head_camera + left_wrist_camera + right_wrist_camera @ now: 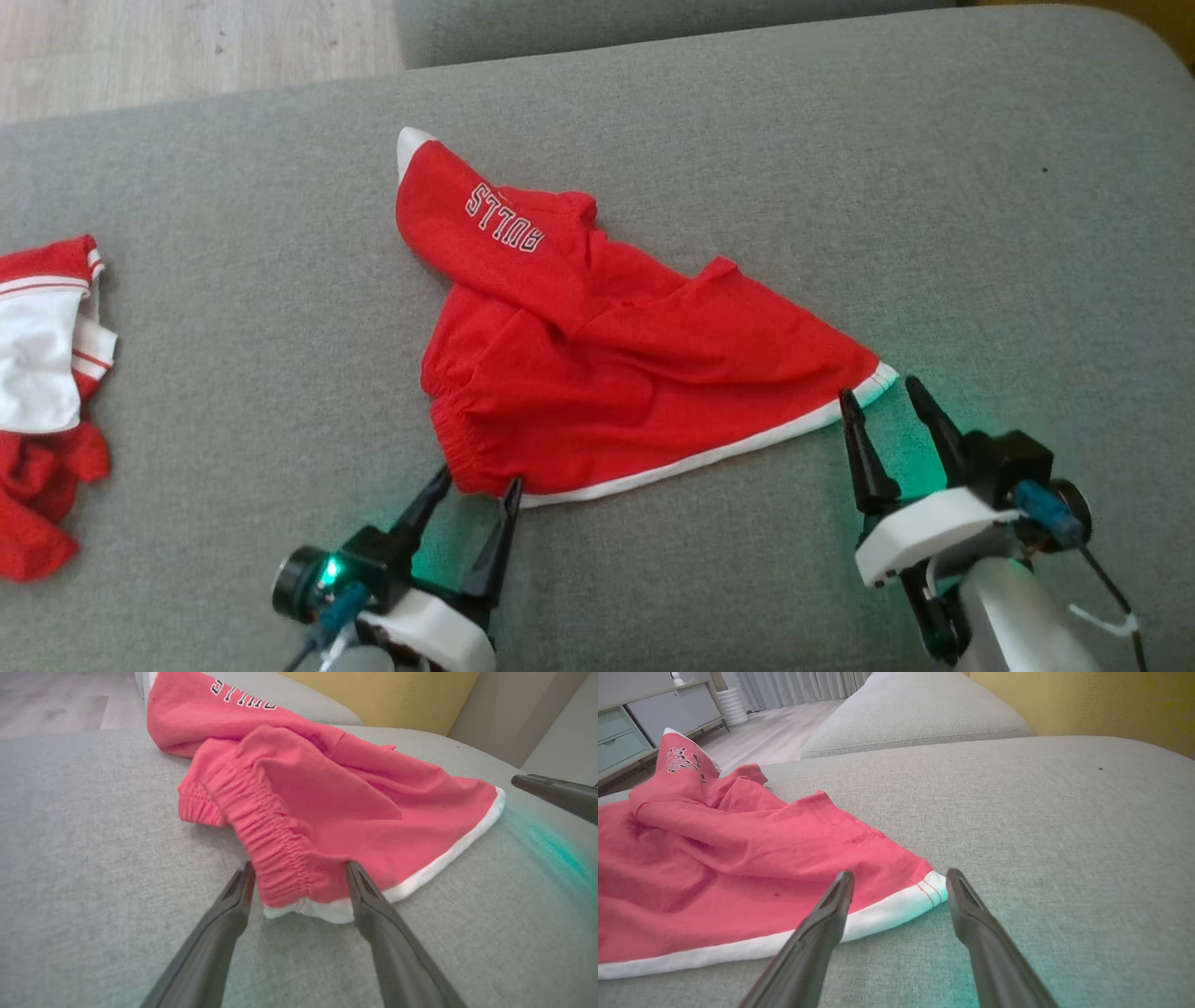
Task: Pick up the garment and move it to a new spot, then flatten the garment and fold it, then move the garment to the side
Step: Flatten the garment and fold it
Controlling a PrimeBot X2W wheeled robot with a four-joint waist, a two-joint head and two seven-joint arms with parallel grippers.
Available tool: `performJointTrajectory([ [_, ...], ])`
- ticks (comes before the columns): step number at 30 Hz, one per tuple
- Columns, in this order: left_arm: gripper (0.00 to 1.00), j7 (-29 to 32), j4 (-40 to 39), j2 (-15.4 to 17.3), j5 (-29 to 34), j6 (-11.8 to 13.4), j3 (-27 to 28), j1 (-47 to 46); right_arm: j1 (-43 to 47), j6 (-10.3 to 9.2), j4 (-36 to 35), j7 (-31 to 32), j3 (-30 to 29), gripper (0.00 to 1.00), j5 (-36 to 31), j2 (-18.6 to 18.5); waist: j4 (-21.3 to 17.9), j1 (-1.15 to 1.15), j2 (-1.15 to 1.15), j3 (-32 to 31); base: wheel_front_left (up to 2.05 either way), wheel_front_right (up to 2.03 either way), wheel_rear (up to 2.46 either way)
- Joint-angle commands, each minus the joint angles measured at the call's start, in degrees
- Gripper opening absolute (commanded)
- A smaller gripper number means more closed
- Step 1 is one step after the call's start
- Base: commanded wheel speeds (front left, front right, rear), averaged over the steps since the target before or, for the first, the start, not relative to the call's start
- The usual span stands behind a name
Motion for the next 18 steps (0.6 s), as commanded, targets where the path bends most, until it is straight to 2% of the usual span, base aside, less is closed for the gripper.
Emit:
performJointTrajectory([
  [1,1.0,-0.3,-1.7,0.8,0.2,0.1,1.8,-2.3,-2.4,-0.04,-1.6,-0.7,1.4,1.0,0.2,0.0,-0.1,0.0,0.0,0.2,0.0,0.0,0.0],
  [4,1.0,-0.3,-1.1,1.2,-0.4,0.1,0.6,-2.7,-2.6,-0.04,-1.4,-0.7,1.7,1.0,0.4,0.0,-0.3,0.0,0.0,0.4,0.0,0.0,0.0],
  [5,0.88,-0.3,-0.9,1.3,-0.8,0.1,0.2,-2.8,-2.6,-0.04,-1.4,-0.7,1.7,1.0,0.5,0.0,-0.4,0.0,0.0,0.4,0.0,0.0,0.0],
  [6,0.72,-0.3,-0.7,1.4,-1.3,0.1,-0.1,-2.9,-2.6,-0.04,-1.2,-0.7,1.6,1.0,0.6,0.0,-0.5,0.0,0.0,0.5,0.0,0.0,0.0],
  [7,0.39,-0.3,-0.5,1.5,-1.7,0.1,-0.5,-2.9,-2.7,-0.04,-1.1,-0.7,1.5,1.0,0.7,0.0,-0.5,0.0,0.0,0.5,0.0,0.0,0.0],
  [10,0.0,-0.3,-0.5,1.8,-2.7,0.1,-1.9,-2.8,-2.9,-0.04,-0.6,-0.7,0.7,1.0,1.5,0.0,-0.5,0.0,0.0,0.6,0.0,0.0,0.0],
  [18,0.0,-0.3,-0.8,2.5,-4.3,0.1,-3.6,-3.1,-5.2,-0.04,4.0,-0.7,-1.3,1.0,4.6,0.0,0.8,0.0,0.0,1.0,0.0,0.0,0.0],
])
